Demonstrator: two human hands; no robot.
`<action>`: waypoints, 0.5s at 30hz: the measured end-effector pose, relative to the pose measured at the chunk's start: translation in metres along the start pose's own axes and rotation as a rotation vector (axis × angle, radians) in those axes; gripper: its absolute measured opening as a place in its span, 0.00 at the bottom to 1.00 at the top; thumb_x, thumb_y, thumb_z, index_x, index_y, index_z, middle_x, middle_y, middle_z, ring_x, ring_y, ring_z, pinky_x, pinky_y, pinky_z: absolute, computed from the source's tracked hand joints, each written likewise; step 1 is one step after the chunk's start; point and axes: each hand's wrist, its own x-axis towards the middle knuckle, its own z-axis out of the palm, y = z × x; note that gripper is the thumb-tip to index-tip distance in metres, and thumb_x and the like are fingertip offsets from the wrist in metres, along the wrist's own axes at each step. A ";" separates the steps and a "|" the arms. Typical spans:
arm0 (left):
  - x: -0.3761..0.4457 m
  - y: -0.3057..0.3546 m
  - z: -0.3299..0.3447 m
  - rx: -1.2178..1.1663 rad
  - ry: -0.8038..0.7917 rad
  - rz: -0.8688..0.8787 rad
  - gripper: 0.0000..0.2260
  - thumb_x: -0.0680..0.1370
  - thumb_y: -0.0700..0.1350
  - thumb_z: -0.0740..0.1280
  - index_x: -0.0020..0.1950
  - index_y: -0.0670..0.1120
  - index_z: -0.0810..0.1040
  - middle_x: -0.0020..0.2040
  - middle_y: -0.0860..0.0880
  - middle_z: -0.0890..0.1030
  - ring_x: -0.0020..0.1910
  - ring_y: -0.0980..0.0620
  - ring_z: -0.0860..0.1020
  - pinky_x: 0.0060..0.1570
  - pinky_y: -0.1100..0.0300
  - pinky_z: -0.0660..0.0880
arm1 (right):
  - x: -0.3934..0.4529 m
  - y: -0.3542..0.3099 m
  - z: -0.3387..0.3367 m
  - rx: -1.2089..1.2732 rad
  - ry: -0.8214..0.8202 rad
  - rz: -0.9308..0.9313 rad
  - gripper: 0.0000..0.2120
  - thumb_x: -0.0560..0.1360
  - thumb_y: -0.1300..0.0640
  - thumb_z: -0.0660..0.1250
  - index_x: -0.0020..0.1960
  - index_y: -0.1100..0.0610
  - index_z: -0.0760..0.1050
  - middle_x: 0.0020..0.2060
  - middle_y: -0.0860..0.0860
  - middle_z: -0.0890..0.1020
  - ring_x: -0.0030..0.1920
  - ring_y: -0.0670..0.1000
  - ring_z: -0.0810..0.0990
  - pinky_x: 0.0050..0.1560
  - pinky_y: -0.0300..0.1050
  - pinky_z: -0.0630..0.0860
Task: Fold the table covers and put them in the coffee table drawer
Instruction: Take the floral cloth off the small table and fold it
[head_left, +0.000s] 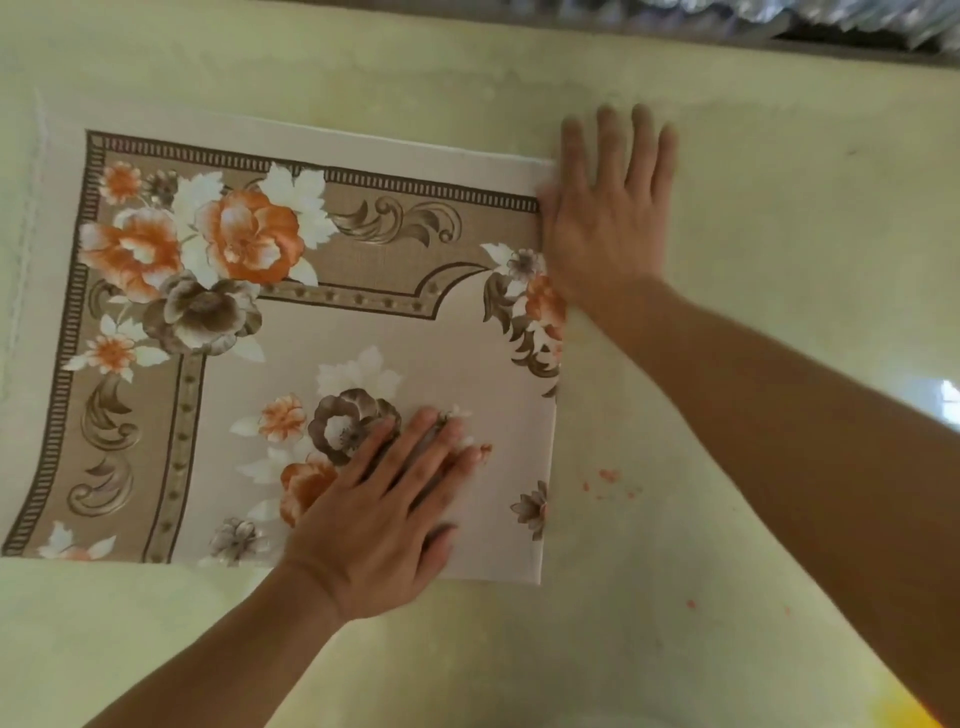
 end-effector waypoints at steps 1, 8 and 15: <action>0.001 0.000 0.000 0.001 0.007 -0.002 0.33 0.81 0.57 0.61 0.82 0.45 0.58 0.82 0.41 0.56 0.81 0.39 0.53 0.76 0.36 0.59 | 0.019 0.003 -0.002 -0.023 0.008 0.011 0.30 0.83 0.43 0.44 0.80 0.57 0.56 0.78 0.61 0.60 0.79 0.66 0.52 0.78 0.66 0.45; 0.002 -0.001 0.002 -0.003 0.010 0.002 0.33 0.80 0.57 0.62 0.81 0.45 0.60 0.82 0.41 0.56 0.81 0.39 0.54 0.76 0.38 0.58 | 0.074 0.011 -0.001 -0.081 0.033 -0.030 0.27 0.83 0.46 0.46 0.77 0.57 0.61 0.73 0.61 0.67 0.77 0.67 0.58 0.78 0.65 0.48; 0.002 -0.001 0.002 0.000 -0.006 -0.012 0.33 0.80 0.57 0.61 0.82 0.45 0.59 0.82 0.41 0.55 0.81 0.39 0.53 0.76 0.37 0.58 | 0.064 0.006 -0.009 -0.025 0.067 -0.030 0.26 0.83 0.48 0.48 0.75 0.59 0.63 0.73 0.62 0.68 0.76 0.67 0.60 0.78 0.65 0.51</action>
